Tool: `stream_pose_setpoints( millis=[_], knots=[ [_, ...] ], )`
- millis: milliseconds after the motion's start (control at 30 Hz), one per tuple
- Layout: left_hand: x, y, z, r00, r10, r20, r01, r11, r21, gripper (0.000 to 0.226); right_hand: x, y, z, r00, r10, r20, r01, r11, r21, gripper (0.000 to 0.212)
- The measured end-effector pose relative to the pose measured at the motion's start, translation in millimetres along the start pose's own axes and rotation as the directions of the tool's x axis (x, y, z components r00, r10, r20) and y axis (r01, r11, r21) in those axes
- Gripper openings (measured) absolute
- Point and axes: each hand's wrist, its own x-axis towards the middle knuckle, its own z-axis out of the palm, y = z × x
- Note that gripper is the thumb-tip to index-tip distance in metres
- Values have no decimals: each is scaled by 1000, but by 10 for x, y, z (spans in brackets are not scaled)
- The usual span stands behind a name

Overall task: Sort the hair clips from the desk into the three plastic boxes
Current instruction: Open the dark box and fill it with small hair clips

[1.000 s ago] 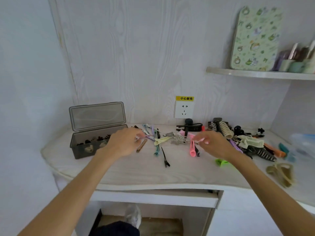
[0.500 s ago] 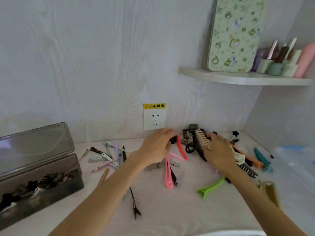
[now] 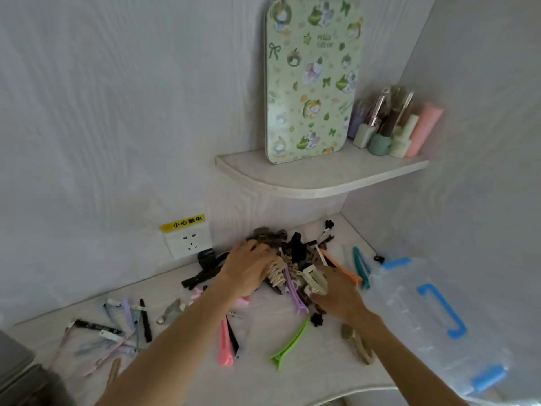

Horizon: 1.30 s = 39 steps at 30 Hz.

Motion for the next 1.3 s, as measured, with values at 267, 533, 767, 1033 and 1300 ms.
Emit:
stream_pose_setpoints(
  millis=[267,533,767,1033,1300],
  knots=[
    [-497,-170,-67,987,-145,66,152,982,-116,48,-60,-273,188,987,-143,72,135,985,104,64],
    [-535,-326,-314,949,-309,54,311,950,-26,38,-50,-571,90,837,-442,323,312,870,381,47],
    [-356,-46,-379,938,-346,-14,343,933,-112,30,347,-104,12,939,-344,12,341,927,-154,34],
    [-69,233,-264,907,-391,155,420,863,-282,22,422,17,122,938,-346,-19,346,938,6,14],
    [114,340,-82,812,-479,332,509,861,-4,37,185,188,-214,920,-167,354,173,985,13,27]
  ],
)
